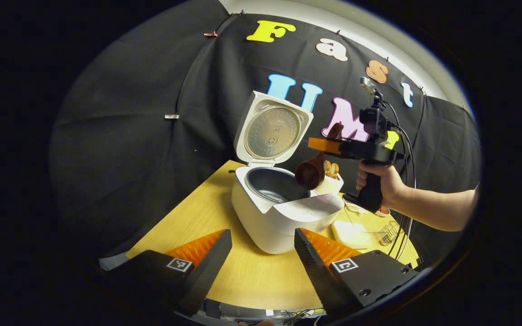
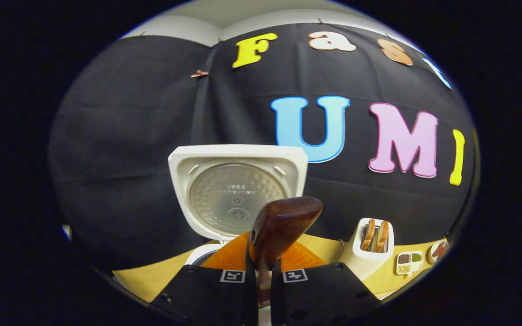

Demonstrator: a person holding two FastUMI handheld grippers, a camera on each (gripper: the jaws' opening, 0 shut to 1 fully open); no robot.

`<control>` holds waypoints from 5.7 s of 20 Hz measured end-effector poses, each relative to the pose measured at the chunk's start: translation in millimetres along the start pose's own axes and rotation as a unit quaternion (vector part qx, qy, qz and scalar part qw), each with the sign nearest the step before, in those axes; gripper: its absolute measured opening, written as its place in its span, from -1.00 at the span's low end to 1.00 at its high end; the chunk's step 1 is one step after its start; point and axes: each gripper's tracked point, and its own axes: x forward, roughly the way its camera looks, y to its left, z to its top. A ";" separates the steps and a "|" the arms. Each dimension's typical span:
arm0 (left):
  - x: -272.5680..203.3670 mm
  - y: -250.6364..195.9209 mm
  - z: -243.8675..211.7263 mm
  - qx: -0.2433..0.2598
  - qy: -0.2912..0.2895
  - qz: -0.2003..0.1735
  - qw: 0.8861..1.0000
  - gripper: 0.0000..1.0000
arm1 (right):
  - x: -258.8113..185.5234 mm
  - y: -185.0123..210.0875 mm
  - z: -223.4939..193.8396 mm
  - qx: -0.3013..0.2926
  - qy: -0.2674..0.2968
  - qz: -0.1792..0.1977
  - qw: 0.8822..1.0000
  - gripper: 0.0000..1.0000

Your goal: Close the left gripper, press the button to open the rice cooker; take a wooden spoon from the chopstick holder with the right hand, scoop a spoonful of rice and pour it into the rice cooker, then put the wooden spoon back into the chopstick holder.

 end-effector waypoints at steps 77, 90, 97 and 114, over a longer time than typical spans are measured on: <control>250.0 -35.4 346.1 0.041 -0.098 0.168 0.980 0.87 | -436.1 -383.0 -75.8 0.015 0.059 -0.375 0.925 0.98; 307.6 -28.0 318.0 0.043 -0.011 0.199 0.979 0.94 | -434.2 -377.6 -82.5 0.018 0.071 -0.373 0.925 0.99; 255.3 -62.3 253.5 0.017 0.044 0.202 0.978 0.95 | -414.2 -379.2 -93.9 0.034 0.082 -0.333 0.939 0.99; 220.4 -83.9 34.9 0.027 0.126 0.238 0.963 0.97 | -395.9 -386.5 -127.9 0.035 0.116 -0.247 0.961 0.99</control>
